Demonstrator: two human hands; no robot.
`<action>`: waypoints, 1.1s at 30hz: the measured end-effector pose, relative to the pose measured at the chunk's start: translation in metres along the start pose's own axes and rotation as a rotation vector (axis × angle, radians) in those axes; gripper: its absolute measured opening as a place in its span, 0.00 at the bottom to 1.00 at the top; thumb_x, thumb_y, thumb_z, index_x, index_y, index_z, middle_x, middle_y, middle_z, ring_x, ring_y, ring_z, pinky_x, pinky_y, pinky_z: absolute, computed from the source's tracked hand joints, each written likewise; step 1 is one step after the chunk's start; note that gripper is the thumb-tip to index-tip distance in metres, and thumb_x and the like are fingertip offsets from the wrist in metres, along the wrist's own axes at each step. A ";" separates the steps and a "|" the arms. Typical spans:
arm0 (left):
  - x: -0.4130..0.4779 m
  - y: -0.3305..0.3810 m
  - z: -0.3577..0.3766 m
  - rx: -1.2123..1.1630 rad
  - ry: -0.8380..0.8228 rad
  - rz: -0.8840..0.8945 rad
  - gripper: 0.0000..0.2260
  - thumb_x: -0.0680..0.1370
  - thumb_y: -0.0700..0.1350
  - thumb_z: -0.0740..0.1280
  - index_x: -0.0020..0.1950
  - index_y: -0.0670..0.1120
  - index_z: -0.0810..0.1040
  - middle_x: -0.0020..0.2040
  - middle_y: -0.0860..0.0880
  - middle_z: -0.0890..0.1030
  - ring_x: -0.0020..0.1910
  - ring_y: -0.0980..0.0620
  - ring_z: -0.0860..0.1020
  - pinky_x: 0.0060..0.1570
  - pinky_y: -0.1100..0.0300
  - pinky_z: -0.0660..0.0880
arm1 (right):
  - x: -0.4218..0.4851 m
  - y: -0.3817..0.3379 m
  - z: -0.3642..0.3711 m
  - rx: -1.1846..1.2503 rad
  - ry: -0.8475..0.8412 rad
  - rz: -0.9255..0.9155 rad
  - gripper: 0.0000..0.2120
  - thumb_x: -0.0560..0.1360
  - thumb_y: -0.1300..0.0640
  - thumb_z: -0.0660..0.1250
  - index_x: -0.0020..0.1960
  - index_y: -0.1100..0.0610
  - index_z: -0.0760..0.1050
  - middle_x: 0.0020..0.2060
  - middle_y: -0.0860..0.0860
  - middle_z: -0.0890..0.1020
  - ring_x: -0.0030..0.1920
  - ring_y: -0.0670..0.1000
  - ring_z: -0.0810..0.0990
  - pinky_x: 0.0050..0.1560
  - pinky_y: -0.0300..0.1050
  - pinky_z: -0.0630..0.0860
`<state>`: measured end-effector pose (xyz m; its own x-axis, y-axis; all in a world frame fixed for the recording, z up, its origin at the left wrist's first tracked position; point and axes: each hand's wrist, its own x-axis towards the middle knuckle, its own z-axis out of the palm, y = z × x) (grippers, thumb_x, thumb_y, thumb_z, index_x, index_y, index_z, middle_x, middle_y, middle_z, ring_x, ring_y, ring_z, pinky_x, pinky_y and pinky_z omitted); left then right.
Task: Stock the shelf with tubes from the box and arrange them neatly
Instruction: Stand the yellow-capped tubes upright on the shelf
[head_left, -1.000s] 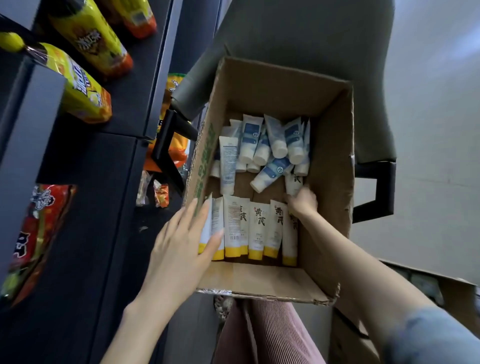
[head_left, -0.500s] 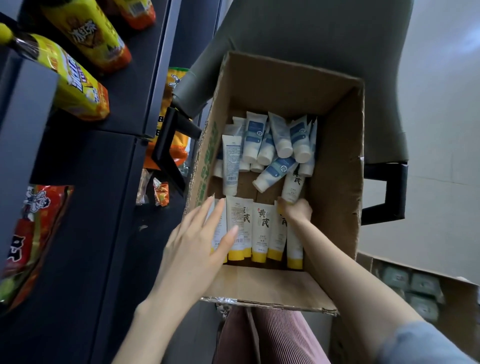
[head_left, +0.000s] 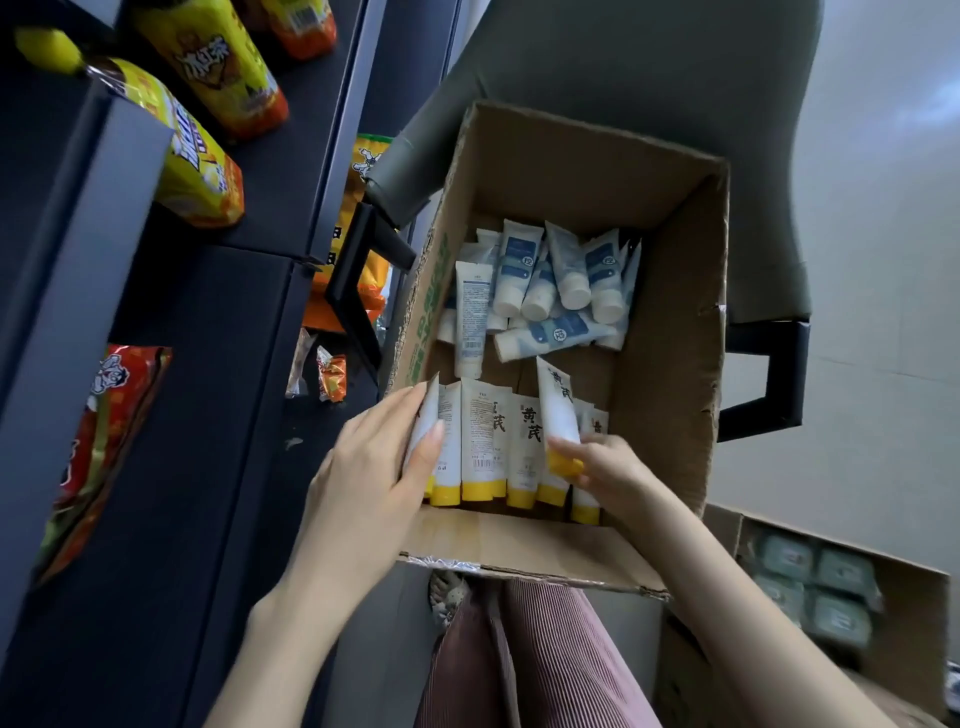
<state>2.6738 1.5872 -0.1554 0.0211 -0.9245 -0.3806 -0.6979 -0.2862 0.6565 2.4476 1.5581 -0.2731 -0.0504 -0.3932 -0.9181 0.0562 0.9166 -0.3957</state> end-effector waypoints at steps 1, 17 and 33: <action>-0.002 0.000 0.001 -0.016 -0.009 -0.007 0.22 0.80 0.57 0.55 0.74 0.55 0.64 0.64 0.68 0.63 0.63 0.74 0.56 0.62 0.73 0.55 | -0.013 0.004 0.004 0.035 -0.049 -0.026 0.19 0.73 0.63 0.70 0.61 0.70 0.72 0.45 0.58 0.82 0.42 0.53 0.81 0.42 0.39 0.79; -0.029 0.005 0.013 -0.738 0.175 -0.208 0.13 0.68 0.52 0.71 0.51 0.53 0.78 0.47 0.54 0.85 0.46 0.55 0.83 0.45 0.59 0.79 | -0.121 0.021 0.093 -0.081 -0.215 -0.704 0.20 0.68 0.60 0.74 0.57 0.49 0.73 0.52 0.51 0.81 0.55 0.53 0.80 0.57 0.56 0.77; -0.023 -0.027 -0.020 -0.814 0.287 -0.265 0.13 0.67 0.51 0.71 0.51 0.52 0.80 0.49 0.54 0.85 0.50 0.54 0.82 0.48 0.57 0.81 | -0.056 0.015 0.068 -0.371 -0.088 -0.514 0.24 0.75 0.46 0.66 0.68 0.53 0.67 0.65 0.48 0.73 0.64 0.46 0.72 0.66 0.48 0.71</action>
<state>2.7060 1.6113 -0.1513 0.3627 -0.7989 -0.4798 0.0758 -0.4878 0.8696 2.5194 1.5887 -0.2293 0.1040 -0.7795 -0.6177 -0.3036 0.5666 -0.7661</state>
